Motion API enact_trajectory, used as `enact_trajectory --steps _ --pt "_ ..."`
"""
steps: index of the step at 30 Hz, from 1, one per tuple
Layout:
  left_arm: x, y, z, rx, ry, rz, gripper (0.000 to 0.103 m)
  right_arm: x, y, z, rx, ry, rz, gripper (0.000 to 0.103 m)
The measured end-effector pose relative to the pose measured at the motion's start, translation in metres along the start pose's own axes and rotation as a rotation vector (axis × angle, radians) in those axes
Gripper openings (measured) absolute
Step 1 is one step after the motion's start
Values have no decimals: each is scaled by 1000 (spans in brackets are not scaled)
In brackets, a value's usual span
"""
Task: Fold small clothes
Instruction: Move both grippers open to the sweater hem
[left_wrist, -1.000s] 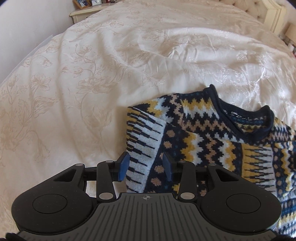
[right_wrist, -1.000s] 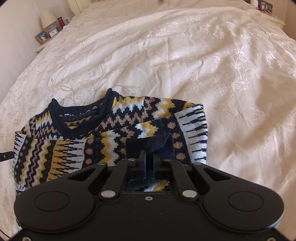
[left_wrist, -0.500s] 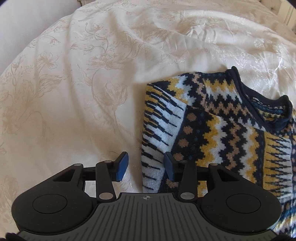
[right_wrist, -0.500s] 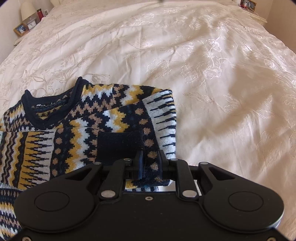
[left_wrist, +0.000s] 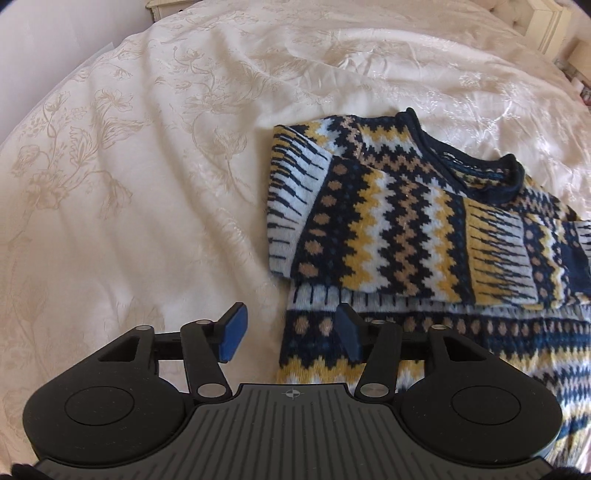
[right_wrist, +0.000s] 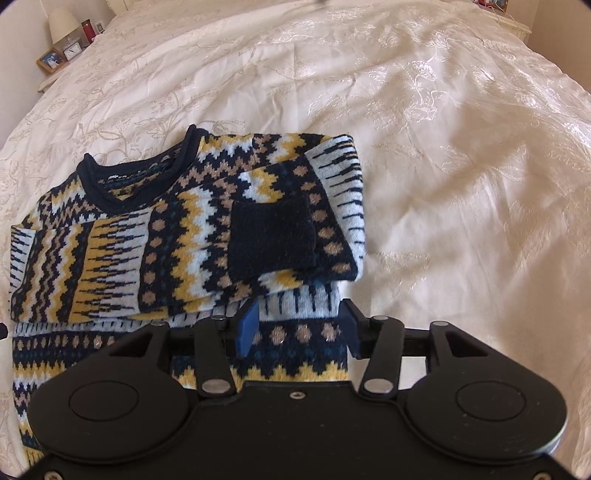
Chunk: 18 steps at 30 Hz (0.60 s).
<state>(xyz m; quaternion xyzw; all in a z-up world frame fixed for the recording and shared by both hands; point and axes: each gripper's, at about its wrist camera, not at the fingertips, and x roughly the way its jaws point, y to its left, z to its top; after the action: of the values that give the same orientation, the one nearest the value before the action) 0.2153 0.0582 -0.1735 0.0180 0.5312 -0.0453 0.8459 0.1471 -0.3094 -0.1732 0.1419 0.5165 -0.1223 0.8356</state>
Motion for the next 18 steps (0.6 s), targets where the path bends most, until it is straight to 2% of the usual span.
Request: enact_trajectory --steps 2,4,8,15,18 --pt "-5 1 -10 -1 -7 -12 64 -5 5 -9 -6 0 1 62" --pt "-9 2 -19 -1 -5 -26 67 -9 8 -18 -9 0 4 66" --pt "-11 2 -38 21 23 -42 67 -13 16 -34 -21 13 15 68" --pt "-10 -1 -73 98 66 -69 67 9 31 -74 -87 125 -42 68" --pt "-12 -4 -88 127 74 -75 67 6 31 -92 -97 129 -55 71"
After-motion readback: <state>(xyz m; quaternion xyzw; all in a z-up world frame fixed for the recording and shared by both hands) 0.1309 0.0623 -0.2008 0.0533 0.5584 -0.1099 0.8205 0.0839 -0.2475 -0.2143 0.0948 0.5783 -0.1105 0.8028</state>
